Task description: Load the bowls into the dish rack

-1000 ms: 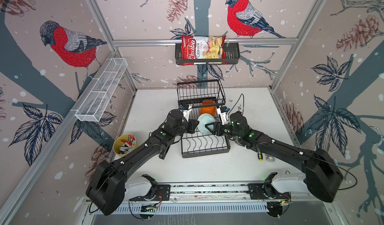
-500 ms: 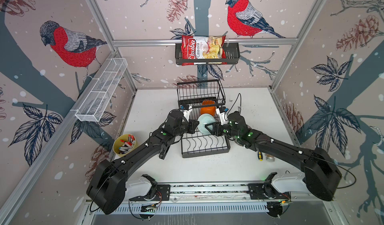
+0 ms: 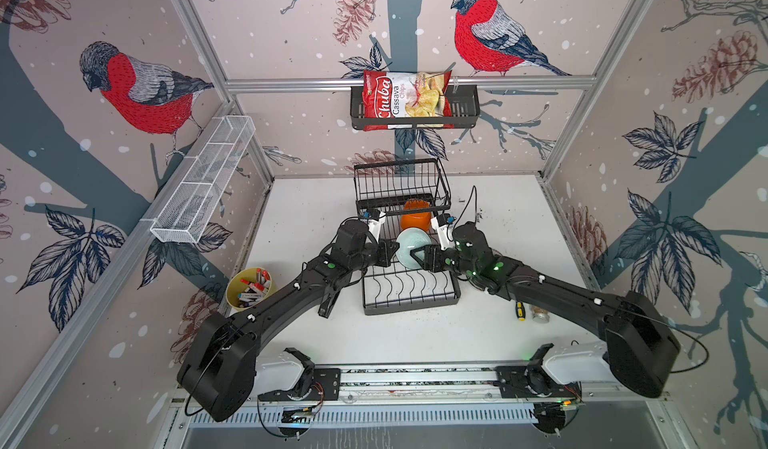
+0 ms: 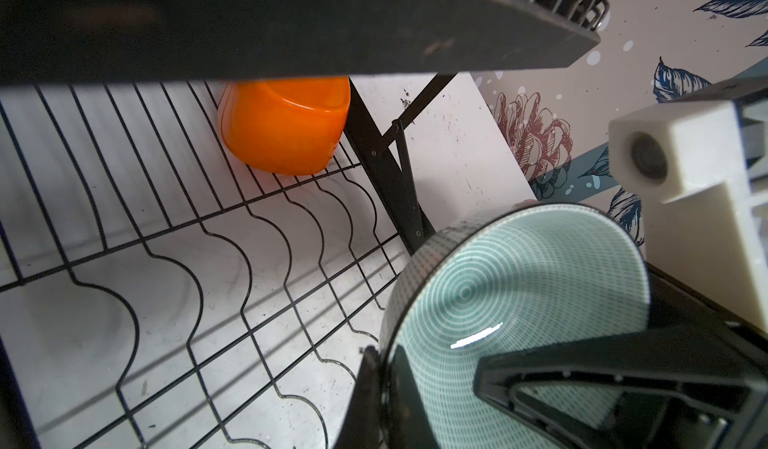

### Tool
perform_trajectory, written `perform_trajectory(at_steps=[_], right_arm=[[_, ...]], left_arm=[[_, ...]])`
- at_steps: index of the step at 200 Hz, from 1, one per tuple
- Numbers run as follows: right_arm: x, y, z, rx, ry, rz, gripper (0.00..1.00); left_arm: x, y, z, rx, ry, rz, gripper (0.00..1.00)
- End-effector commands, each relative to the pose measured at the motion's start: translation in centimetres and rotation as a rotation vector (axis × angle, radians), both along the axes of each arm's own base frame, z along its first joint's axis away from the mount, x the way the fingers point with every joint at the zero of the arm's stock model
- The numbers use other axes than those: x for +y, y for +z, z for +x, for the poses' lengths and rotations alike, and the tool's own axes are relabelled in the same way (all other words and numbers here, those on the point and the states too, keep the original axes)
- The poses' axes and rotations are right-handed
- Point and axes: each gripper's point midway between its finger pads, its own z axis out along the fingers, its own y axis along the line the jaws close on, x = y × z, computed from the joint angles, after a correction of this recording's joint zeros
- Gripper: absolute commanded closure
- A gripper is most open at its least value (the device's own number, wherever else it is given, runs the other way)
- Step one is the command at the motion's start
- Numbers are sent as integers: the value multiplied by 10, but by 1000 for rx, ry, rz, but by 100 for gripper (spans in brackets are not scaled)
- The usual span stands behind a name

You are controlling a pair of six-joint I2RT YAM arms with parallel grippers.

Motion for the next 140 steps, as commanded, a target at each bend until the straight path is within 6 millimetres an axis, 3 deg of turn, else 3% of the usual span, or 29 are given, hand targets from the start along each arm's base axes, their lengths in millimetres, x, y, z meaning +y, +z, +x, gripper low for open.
perform_trajectory(at_steps=[1, 19, 81, 140], right_arm=[[24, 33, -10, -92, 130, 99, 44], [25, 34, -10, -92, 130, 100, 42], [19, 34, -6, -95, 112, 90, 13], [1, 43, -2, -102, 100, 135, 7]], left_arm=[[-13, 17, -2, -38, -62, -67, 100], [-13, 17, -1, -39, -58, -68, 100], [-10, 31, -2, -71, -53, -101, 100], [-5, 39, 1, -78, -42, -146, 100]])
